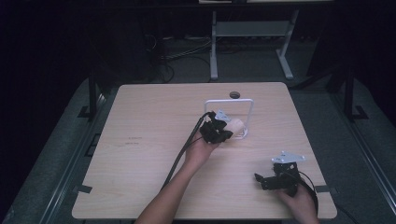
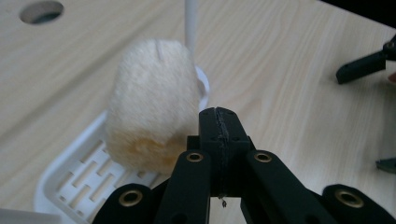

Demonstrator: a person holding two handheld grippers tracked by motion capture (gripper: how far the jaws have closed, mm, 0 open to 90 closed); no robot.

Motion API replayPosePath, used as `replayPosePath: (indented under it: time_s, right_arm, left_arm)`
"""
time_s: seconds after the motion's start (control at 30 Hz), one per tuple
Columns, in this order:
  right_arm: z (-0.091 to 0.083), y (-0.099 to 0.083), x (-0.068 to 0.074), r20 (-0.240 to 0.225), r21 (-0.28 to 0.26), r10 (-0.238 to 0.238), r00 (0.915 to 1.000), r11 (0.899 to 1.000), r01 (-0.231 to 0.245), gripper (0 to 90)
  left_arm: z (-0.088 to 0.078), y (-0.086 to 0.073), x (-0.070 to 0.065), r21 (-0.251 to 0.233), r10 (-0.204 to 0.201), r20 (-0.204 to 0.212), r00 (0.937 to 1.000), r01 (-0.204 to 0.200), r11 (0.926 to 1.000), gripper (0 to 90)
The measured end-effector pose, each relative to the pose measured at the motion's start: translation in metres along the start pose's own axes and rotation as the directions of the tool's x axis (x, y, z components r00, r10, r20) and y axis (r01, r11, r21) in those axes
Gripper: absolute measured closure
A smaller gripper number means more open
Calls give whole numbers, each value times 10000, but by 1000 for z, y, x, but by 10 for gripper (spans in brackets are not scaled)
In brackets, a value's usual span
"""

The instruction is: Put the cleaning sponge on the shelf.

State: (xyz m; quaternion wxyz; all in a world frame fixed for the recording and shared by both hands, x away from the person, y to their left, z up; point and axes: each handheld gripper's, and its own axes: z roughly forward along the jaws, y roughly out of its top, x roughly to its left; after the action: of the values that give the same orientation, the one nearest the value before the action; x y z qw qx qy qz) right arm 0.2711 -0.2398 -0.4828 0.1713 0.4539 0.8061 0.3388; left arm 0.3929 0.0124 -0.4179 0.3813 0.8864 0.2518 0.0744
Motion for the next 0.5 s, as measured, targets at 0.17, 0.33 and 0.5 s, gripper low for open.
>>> replayPosePath:
  time_s: [0.17,0.33,0.5]
  right_arm:
    - [0,0,0,-13,-7,10,10000,10000,-10,21]
    - [0,0,0,-27,-10,17,10000,10000,-17,20]
    - [0,0,0,-13,-7,7,10000,10000,-7,21]
  left_arm:
    - [9,-8,-4,24,-105,176,9998,105,9999,898]
    - [21,-12,-7,251,-62,260,9996,55,9997,898]
    - [30,-15,-4,442,-116,145,9998,110,9990,898]
